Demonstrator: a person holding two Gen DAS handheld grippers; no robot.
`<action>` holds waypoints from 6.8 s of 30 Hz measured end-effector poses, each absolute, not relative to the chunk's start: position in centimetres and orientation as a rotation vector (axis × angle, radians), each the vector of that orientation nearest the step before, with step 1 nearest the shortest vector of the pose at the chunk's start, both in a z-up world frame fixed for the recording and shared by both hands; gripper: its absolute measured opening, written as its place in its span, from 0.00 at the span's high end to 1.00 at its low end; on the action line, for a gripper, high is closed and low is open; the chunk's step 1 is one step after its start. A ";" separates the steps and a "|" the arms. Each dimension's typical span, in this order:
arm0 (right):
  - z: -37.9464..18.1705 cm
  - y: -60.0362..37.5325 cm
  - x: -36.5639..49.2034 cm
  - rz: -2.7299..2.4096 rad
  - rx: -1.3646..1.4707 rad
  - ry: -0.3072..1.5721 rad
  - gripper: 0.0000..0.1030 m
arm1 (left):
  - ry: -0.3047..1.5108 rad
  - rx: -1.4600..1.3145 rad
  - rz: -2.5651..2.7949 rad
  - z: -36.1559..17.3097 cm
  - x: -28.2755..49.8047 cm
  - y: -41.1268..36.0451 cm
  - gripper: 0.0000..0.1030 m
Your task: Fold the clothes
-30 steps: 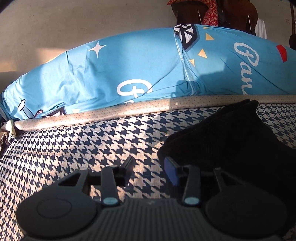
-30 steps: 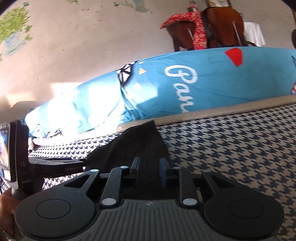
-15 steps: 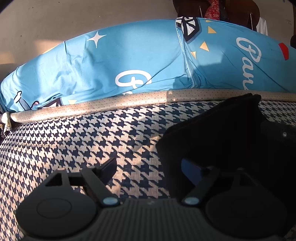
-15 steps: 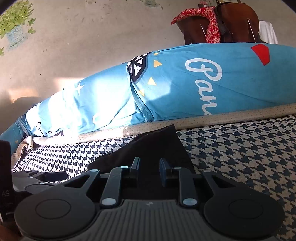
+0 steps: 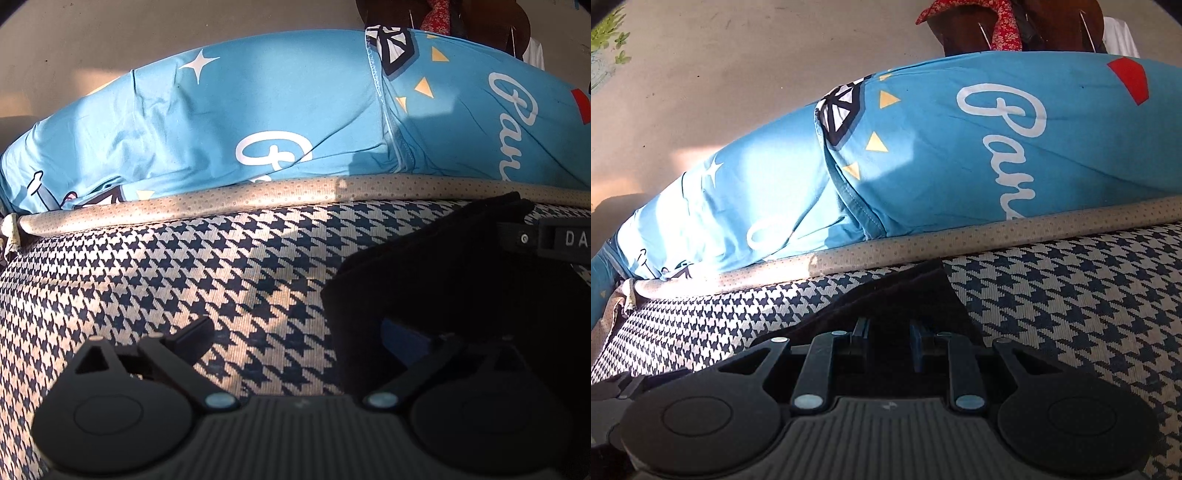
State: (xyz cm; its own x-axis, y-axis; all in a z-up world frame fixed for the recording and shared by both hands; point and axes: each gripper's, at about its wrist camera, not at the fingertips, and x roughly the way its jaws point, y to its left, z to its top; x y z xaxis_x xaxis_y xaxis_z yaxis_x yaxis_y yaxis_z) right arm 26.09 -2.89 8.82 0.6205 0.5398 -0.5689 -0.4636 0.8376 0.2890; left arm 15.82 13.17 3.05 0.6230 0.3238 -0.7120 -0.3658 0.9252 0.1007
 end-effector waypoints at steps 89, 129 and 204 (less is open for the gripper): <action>9.7 -7.1 13.9 0.474 -0.128 0.984 0.62 | 0.922 -0.099 0.296 5.5 9.6 9.7 0.00; 12.7 -12.6 8.4 0.325 -0.103 0.964 0.31 | 0.942 -0.125 0.292 5.9 0.1 6.1 0.00; 12.9 -11.8 7.9 0.371 -0.190 0.921 0.31 | 0.938 -0.118 0.351 6.4 -0.5 5.2 0.00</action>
